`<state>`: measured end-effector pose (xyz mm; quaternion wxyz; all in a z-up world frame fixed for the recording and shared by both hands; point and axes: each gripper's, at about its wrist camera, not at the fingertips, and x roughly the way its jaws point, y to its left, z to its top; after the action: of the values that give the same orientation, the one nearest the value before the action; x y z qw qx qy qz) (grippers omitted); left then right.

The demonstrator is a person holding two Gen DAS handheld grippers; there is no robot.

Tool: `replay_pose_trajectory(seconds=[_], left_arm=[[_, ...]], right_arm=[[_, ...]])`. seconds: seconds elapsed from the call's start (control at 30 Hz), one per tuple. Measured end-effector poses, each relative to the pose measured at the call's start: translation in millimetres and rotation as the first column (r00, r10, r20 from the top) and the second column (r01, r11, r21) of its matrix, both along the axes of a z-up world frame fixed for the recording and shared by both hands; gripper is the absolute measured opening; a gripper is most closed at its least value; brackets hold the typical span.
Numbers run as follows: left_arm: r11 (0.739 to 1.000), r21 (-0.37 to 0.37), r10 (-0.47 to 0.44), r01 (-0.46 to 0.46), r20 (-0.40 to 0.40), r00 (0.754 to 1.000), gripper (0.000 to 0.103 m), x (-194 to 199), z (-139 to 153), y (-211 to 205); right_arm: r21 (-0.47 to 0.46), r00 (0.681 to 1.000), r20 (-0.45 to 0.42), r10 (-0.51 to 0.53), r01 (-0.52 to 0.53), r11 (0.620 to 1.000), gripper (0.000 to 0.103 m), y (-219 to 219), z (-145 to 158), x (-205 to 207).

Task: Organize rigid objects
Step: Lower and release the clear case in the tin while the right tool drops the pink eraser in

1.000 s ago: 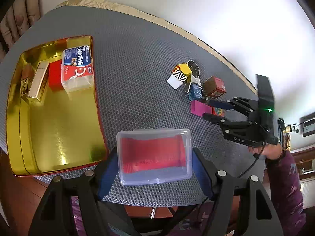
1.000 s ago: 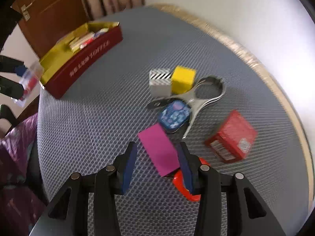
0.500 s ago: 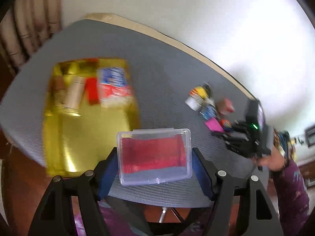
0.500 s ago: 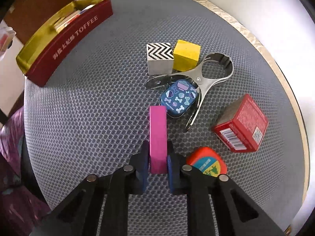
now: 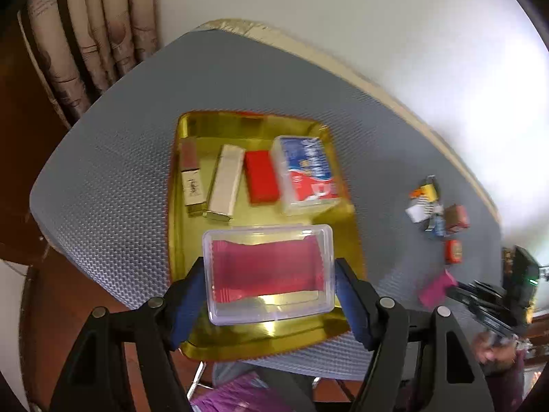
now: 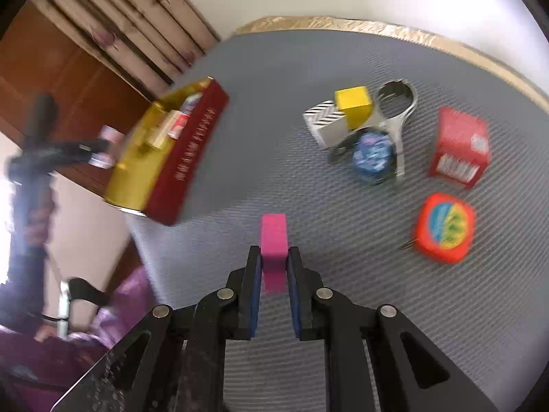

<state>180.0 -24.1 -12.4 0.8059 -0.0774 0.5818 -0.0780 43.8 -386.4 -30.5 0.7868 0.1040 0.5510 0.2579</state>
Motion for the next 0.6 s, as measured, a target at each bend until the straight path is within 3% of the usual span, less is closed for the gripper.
replay_pose_trajectory(seconds=[0.1, 0.23, 0.33, 0.6], left_arm=[[1.0, 0.029, 0.006, -0.006, -0.017, 1.0, 0.073, 4.0, -16.5, 0.6], [0.988, 0.152, -0.02, 0.021, -0.01, 1.0, 0.073, 8.2, -28.7, -9.9], [0.972, 0.233, -0.042, 0.032, 0.039, 0.998, 0.074, 6.2, -25.9, -15.3], [0.958, 0.27, -0.12, 0.095, 0.078, 0.99, 0.074, 4.1, -22.0, -18.0]], right_arm=[[0.054, 1.0, -0.024, -0.017, 0.018, 0.998, 0.014, 6.1, -0.1, -4.9], [0.051, 0.999, -0.039, -0.023, 0.025, 0.998, 0.014, 18.0, 2.6, 2.4], [0.073, 0.998, -0.042, -0.035, 0.038, 0.997, 0.014, 23.4, 11.6, 1.4], [0.175, 1.0, -0.004, -0.004, 0.005, 0.985, 0.014, 58.2, 58.7, 13.7]])
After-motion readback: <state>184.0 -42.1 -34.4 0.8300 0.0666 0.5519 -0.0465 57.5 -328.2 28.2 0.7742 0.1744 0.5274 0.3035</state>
